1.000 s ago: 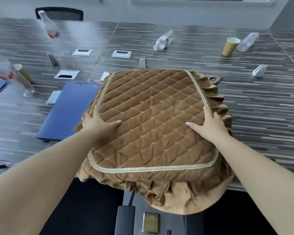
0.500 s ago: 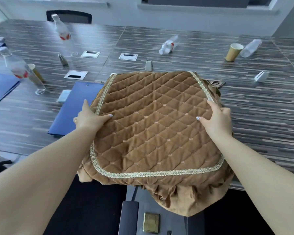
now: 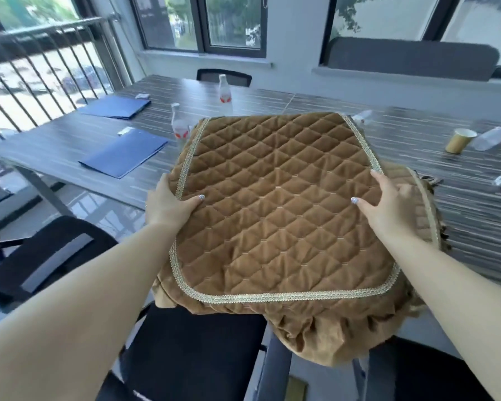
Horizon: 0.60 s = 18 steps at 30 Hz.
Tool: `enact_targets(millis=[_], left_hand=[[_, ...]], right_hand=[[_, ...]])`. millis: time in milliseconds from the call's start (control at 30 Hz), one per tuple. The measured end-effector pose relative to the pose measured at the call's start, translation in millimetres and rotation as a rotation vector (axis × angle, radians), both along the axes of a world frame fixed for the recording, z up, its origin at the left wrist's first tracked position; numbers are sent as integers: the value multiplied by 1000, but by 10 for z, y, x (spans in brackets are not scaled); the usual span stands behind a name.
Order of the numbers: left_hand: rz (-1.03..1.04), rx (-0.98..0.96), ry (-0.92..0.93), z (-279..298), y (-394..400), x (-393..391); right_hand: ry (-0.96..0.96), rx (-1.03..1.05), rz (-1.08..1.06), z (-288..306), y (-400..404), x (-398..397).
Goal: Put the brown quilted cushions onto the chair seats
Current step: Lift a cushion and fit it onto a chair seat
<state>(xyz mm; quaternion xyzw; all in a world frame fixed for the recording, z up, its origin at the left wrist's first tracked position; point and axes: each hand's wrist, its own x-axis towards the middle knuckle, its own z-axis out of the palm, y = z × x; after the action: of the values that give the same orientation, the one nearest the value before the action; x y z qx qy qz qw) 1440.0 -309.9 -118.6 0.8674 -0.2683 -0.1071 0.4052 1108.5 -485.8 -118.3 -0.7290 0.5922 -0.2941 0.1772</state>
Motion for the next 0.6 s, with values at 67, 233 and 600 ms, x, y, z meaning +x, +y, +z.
enact_targets(millis=[67,233,600], left_hand=[[40,-33,-31,84,457,114],[151,-72,-108,317,2191,532],[369,-48,-178,792,5280,1342]], right_hand=[[-18,-18,31,137,341,179],[-39,-64,158,367,1687,833],[-46,-65,407,611,4072,2236]])
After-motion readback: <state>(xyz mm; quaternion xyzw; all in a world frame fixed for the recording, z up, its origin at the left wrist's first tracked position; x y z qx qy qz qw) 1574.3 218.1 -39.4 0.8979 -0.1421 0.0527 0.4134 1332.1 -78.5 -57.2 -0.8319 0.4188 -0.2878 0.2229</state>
